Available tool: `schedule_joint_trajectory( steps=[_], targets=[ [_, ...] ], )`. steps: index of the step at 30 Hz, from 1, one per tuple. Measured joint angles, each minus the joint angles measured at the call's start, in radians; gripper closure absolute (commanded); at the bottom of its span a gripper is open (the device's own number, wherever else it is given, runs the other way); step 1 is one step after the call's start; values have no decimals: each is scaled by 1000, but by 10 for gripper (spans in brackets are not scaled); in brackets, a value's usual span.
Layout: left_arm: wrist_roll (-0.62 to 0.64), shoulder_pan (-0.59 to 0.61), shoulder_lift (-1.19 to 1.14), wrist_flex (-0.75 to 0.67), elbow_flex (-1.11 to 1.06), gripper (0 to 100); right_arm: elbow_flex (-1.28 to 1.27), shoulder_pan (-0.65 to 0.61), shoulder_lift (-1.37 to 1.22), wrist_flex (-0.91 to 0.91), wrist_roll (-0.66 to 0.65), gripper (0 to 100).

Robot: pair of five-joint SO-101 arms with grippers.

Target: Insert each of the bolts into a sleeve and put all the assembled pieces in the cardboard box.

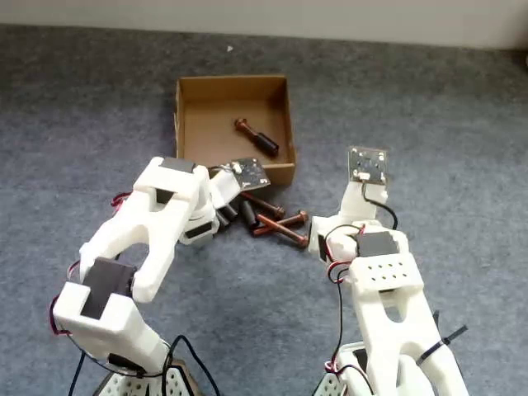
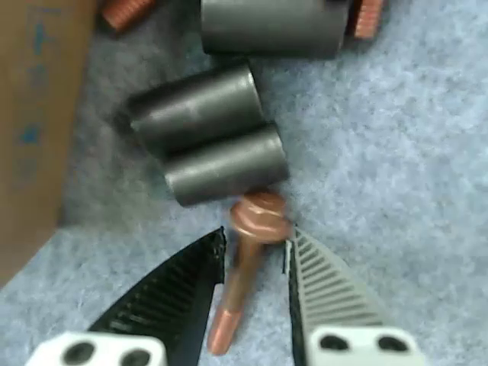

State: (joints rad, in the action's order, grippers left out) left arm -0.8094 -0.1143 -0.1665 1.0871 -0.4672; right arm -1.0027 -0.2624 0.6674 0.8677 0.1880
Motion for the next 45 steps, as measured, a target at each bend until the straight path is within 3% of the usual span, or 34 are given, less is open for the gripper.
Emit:
schedule_joint_trajectory(
  steps=[3, 8, 17, 26, 41, 45],
  targets=[
    [44, 0, -23, -8, 21, 854, 0, 0, 0, 0, 0, 994],
    [87, -3, -25, -8, 25, 1000, 0, 0, 0, 0, 0, 994],
    [158, -21, 5, 8, 17, 995, 0, 0, 0, 0, 0, 994],
    [264, -21, 450, 8, -204, 995, 0, 0, 38, 28, 0, 994],
    [631, -21, 1123, 9, -338, 995, -133, -2, 600, 57, 0, 994],
    [738, -21, 1246, -5, -338, 995, -133, -81, 684, 57, 0, 994]
  ],
)
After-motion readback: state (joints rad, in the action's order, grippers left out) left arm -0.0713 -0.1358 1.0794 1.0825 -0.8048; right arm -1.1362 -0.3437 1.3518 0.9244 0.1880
